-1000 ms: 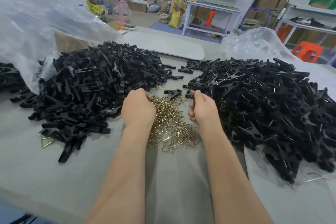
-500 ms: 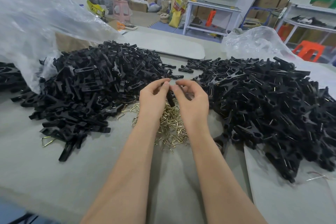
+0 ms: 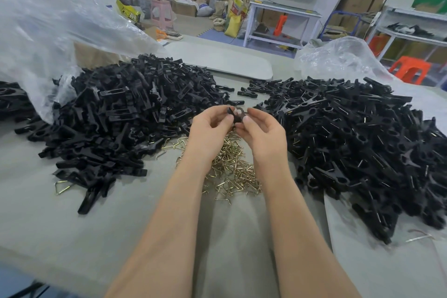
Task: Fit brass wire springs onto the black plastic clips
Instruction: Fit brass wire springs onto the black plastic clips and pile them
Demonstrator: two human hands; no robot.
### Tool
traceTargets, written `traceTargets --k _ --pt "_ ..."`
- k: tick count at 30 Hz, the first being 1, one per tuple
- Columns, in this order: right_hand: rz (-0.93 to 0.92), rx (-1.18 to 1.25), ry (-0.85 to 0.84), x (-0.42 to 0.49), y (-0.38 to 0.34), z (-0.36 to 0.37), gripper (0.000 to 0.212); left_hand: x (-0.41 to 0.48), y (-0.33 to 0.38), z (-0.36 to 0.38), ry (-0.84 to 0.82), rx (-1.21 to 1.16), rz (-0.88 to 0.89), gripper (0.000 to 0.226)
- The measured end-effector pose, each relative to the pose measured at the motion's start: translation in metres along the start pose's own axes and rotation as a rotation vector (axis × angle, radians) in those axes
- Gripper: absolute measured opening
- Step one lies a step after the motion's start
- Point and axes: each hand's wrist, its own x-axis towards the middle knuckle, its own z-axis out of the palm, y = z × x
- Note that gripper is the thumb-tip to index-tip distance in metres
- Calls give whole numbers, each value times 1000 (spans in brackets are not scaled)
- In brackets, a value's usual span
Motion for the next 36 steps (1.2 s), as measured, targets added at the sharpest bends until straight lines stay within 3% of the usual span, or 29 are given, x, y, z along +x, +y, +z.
traceTargets --k 9,13,19,25,32,36 --pt "-92 -144 -28 1 2 -2 20 1 -1 1 73 79 -24 13" --pt "-116 -217 -27 1 2 -1 21 1 -2 0 85 114 12 32" --pt "-42 -78 45 3 1 -4 18 -2 -5 6 44 400 232 33" --pt "72 100 65 4 -2 -6 13 -1 -5 6 -19 464 291 32" --pt "69 83 -5 3 -8 -9 18 0 -5 1 38 460 240 13" --pt "-37 -23 2 0 -9 -9 21 1 -3 1 30 426 164 21"
